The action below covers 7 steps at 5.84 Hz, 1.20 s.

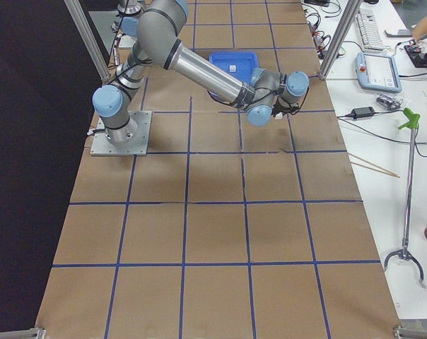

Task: Assemble white blocks and place on blue tray

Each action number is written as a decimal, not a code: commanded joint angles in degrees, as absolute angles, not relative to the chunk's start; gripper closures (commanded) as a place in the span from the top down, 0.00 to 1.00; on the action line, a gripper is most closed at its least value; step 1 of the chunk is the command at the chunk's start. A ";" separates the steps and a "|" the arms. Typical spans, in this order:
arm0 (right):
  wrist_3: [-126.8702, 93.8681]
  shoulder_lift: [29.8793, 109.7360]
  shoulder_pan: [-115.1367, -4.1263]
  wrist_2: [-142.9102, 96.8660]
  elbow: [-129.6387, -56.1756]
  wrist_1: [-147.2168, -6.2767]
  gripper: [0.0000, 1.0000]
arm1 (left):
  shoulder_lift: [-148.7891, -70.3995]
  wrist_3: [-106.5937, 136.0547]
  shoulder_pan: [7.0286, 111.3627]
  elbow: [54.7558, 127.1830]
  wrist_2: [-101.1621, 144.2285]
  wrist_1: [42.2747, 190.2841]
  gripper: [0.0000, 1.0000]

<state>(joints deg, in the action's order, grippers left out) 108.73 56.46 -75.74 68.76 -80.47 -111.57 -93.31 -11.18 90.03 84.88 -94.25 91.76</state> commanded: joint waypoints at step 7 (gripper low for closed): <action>71.75 65.83 -101.23 68.20 -112.19 -150.23 0.30 | -92.37 -7.38 87.19 85.34 -96.06 95.71 0.99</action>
